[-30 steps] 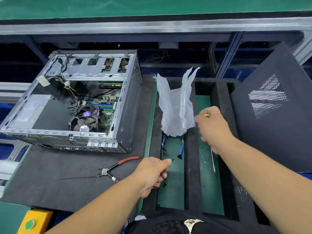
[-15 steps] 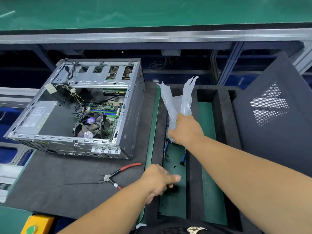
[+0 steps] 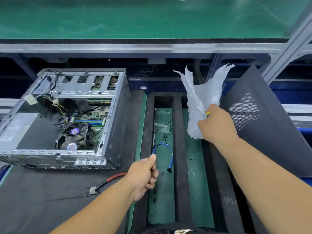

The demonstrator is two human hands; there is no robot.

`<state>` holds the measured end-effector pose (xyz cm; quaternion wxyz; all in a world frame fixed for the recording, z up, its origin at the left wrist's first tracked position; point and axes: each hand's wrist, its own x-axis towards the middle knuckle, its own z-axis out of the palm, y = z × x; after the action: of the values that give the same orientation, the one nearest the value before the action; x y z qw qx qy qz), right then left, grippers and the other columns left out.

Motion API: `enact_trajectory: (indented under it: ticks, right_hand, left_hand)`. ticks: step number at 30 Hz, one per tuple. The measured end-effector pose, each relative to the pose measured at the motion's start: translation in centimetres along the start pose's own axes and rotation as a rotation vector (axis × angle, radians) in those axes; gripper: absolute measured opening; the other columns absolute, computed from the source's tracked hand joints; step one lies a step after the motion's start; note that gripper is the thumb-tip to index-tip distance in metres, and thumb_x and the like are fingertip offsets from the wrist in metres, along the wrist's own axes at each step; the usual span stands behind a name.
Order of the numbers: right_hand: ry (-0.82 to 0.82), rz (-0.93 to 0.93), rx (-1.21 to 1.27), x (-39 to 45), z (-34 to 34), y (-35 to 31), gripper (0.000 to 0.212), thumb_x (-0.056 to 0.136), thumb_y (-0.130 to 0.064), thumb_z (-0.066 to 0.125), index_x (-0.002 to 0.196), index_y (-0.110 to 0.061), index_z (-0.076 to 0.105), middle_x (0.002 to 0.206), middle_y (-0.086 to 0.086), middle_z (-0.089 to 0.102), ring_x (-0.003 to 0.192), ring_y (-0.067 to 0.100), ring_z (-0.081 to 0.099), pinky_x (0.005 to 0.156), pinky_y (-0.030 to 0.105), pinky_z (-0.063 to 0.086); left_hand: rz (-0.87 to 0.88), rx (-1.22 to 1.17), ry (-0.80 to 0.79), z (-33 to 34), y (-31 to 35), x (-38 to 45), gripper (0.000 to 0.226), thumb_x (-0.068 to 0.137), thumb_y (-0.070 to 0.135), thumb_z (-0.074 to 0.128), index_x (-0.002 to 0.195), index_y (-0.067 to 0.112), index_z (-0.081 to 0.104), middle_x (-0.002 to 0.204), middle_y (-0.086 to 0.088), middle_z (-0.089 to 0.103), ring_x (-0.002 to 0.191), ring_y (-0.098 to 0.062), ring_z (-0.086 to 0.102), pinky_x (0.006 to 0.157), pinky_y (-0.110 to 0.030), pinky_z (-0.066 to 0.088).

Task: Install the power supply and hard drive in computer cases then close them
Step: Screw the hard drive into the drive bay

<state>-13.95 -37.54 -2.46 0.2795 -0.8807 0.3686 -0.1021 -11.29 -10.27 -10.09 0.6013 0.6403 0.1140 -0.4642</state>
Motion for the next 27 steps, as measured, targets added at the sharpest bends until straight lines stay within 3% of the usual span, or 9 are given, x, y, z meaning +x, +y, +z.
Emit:
enact_trajectory:
  ticks: [6, 9, 11, 14, 16, 18, 20, 23, 27]
  right_hand:
    - [-0.233, 0.150, 0.117, -1.5, 1.9, 3.8, 0.013, 0.081, -0.011, 0.060, 0.082, -0.019, 0.050, 0.072, -0.001, 0.053, 0.058, 0.020, 0.048, 0.050, 0.029, 0.045]
    - [-0.332, 0.106, 0.241, -2.2, 2.5, 3.1, 0.029, 0.078, -0.008, 0.058, 0.063, -0.031, 0.051, 0.050, -0.014, 0.040, 0.040, 0.008, 0.033, 0.036, 0.020, 0.032]
    - [-0.370, 0.134, 0.222, -1.9, 2.8, 2.8, 0.032, 0.076, -0.009, 0.058, 0.057, -0.027, 0.041, 0.051, -0.014, 0.034, 0.040, 0.009, 0.025, 0.035, 0.019, 0.025]
    - [-0.333, 0.181, 0.021, -1.1, 2.8, 3.0, 0.011, 0.086, -0.019, 0.064, 0.086, -0.022, 0.053, 0.088, 0.000, 0.055, 0.063, 0.016, 0.047, 0.050, 0.024, 0.037]
    - [-0.302, 0.220, -0.070, -1.1, 2.6, 3.0, 0.048, 0.090, -0.043, 0.070, 0.128, -0.022, 0.050, 0.123, 0.007, 0.051, 0.085, 0.024, 0.056, 0.064, 0.032, 0.044]
    - [-0.133, 0.150, -0.032, -1.9, 2.2, 2.0, 0.068, 0.087, -0.061, 0.067, 0.140, -0.029, 0.039, 0.128, 0.004, 0.045, 0.087, 0.023, 0.058, 0.066, 0.035, 0.045]
    - [0.067, 0.014, 0.156, -2.8, 1.3, 0.0, 0.051, 0.087, -0.055, 0.059, 0.130, -0.036, 0.041, 0.111, -0.005, 0.054, 0.080, 0.013, 0.060, 0.063, 0.033, 0.045]
    - [0.181, -0.067, 0.568, -3.5, 0.1, -3.6, 0.023, 0.076, -0.028, 0.047, 0.093, -0.042, 0.052, 0.074, -0.008, 0.061, 0.054, 0.002, 0.051, 0.049, 0.018, 0.042]
    - [-0.041, -0.043, 0.715, -3.5, 2.0, -7.2, 0.011, 0.086, -0.024, 0.050, 0.090, -0.033, 0.049, 0.075, -0.006, 0.069, 0.053, 0.004, 0.054, 0.049, 0.023, 0.050]
  left_hand:
    - [-0.007, -0.075, 0.015, 0.0, 0.2, 0.5, 0.039, 0.104, 0.042, 0.054, 0.075, 0.019, 0.044, 0.060, -0.003, 0.045, 0.049, -0.015, 0.026, 0.044, -0.024, 0.017]
    - [-0.013, -0.111, 0.048, -0.7, -0.2, 0.7, 0.037, 0.104, 0.040, 0.056, 0.075, 0.018, 0.045, 0.059, -0.003, 0.045, 0.048, -0.015, 0.027, 0.042, -0.024, 0.019]
    - [-0.021, -0.122, 0.062, -1.1, -0.5, 0.9, 0.037, 0.104, 0.040, 0.057, 0.075, 0.018, 0.046, 0.058, -0.003, 0.045, 0.048, -0.015, 0.027, 0.042, -0.023, 0.019]
    - [-0.027, -0.131, 0.079, -1.5, -1.0, 0.9, 0.036, 0.103, 0.040, 0.058, 0.077, 0.018, 0.047, 0.058, -0.003, 0.046, 0.047, -0.014, 0.028, 0.041, -0.023, 0.020]
    - [-0.025, -0.127, 0.081, -1.9, -1.3, 0.9, 0.035, 0.103, 0.041, 0.058, 0.079, 0.017, 0.048, 0.059, -0.002, 0.046, 0.047, -0.014, 0.029, 0.040, -0.023, 0.021]
    - [-0.022, -0.129, 0.078, -2.3, -1.5, 0.7, 0.033, 0.102, 0.040, 0.059, 0.081, 0.017, 0.050, 0.059, -0.002, 0.047, 0.047, -0.014, 0.029, 0.040, -0.023, 0.021]
    - [-0.025, -0.144, 0.075, -2.7, -1.6, 0.5, 0.030, 0.101, 0.036, 0.062, 0.082, 0.015, 0.051, 0.060, -0.002, 0.047, 0.048, -0.014, 0.029, 0.040, -0.023, 0.021]
    - [-0.044, -0.196, 0.070, -2.8, -1.6, 0.1, 0.026, 0.102, 0.028, 0.060, 0.083, 0.014, 0.051, 0.060, -0.003, 0.047, 0.048, -0.013, 0.031, 0.040, -0.023, 0.021]
    - [-0.096, -0.337, 0.032, -2.7, -1.1, -0.6, 0.024, 0.106, 0.024, 0.050, 0.084, 0.014, 0.052, 0.063, -0.004, 0.046, 0.050, -0.014, 0.033, 0.042, -0.023, 0.021]
